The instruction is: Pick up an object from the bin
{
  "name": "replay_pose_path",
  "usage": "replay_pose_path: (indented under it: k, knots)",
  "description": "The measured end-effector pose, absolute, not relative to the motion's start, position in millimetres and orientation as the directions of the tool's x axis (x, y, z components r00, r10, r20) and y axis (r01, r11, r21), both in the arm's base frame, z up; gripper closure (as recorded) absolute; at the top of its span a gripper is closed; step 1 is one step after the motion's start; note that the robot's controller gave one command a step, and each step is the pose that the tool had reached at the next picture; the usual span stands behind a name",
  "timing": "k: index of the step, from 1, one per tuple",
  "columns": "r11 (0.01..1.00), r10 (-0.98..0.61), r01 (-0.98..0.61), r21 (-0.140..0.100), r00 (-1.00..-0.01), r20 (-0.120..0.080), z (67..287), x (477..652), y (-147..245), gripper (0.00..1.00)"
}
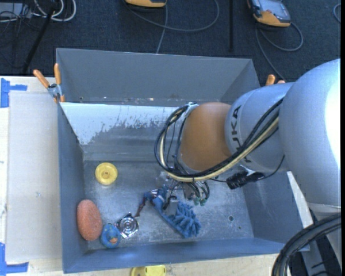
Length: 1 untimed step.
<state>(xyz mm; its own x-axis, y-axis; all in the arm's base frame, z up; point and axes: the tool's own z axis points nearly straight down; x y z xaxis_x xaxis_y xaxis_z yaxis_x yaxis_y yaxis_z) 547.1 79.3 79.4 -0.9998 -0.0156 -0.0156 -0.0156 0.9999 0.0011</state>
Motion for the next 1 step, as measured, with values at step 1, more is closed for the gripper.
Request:
replay_pose_path:
  k: [1]
  knots:
    - [1.0, -0.016, -0.016, 0.001, -1.0, -0.016, 79.5, 547.1, 79.3, 1.0]
